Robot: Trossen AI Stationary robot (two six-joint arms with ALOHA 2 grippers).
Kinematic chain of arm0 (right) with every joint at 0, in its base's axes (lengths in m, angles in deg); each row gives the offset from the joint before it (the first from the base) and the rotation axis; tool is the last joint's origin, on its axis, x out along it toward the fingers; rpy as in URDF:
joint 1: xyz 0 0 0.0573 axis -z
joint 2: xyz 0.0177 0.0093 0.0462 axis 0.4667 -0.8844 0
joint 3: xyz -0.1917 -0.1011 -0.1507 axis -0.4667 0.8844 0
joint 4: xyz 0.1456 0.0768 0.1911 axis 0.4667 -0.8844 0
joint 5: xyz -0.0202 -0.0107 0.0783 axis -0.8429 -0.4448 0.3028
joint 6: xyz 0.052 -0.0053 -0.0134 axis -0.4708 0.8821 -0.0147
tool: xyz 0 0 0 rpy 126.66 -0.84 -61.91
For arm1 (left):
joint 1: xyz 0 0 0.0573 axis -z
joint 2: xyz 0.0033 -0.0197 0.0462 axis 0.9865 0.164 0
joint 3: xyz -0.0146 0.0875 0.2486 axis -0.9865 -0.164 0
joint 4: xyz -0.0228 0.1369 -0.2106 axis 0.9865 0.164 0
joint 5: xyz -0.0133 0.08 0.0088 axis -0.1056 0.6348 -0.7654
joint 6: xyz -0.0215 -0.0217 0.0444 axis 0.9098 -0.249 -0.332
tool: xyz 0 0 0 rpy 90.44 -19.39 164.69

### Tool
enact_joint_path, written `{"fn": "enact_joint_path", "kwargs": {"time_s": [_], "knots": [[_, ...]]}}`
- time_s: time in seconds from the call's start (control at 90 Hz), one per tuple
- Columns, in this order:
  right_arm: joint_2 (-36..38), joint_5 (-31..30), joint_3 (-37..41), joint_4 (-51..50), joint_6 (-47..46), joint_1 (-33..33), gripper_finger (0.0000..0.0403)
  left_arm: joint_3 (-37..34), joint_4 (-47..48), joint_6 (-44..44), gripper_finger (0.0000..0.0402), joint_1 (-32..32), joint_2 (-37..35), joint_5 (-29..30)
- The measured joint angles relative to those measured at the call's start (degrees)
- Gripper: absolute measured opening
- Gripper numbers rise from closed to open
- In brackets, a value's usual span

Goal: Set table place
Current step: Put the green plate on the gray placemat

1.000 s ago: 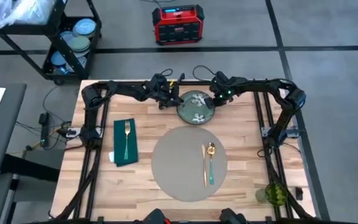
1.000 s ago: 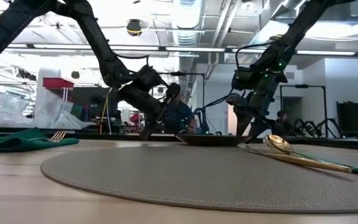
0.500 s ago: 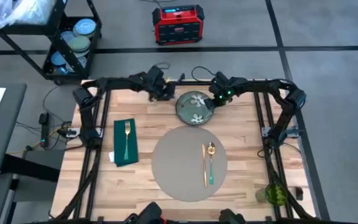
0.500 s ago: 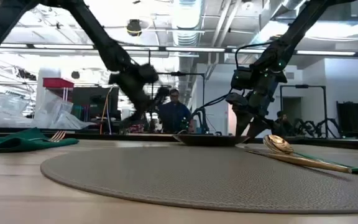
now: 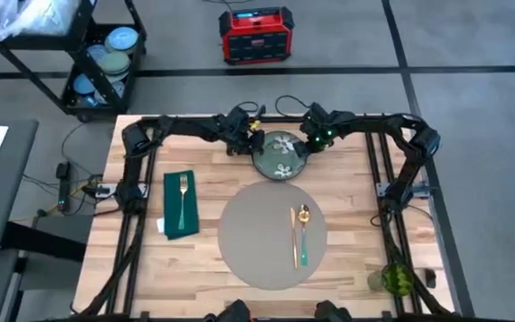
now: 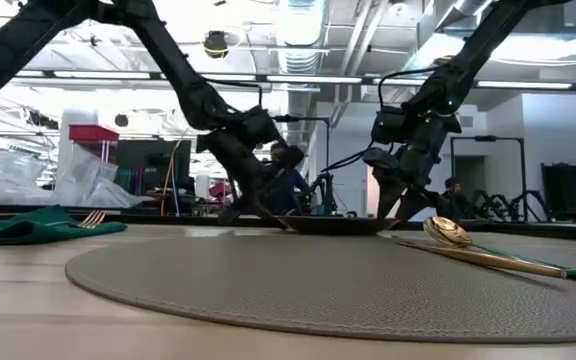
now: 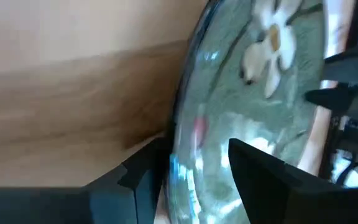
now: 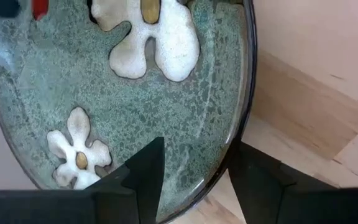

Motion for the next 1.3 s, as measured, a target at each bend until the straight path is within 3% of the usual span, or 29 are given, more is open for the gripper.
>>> {"fn": "enact_joint_path", "kwargs": {"time_s": [0.311,0.644,0.889,1.156,1.3], "knots": [[0.15,0.99,-0.15,1.57,0.23,-3.01,0.0012,-0.06,1.09,2.14,0.0133,0.15,-0.01,-2.0],[-0.04,0.59,-0.07,0.78,-1.6,-3.09,0.0002,0.04,2.39,0.61,0.0064,-0.52,-0.22,-5.46],[-0.09,1.22,-0.41,0.09,-1.42,-3.7,0.0003,0.04,4.67,0.03,0.0053,-1.05,-0.65,-7.41],[0.4,5.44,-6.92,-1.43,-0.62,-6.8,0.0003,0.09,0.02,-0.14,0.0011,0.77,-2.98,-8.65],[0.09,2.54,-10.78,-2.24,-0.62,-9.87,0.0002,-0.09,-0.48,0.9,0.0009,2.67,-2.73,-9.33]]}}
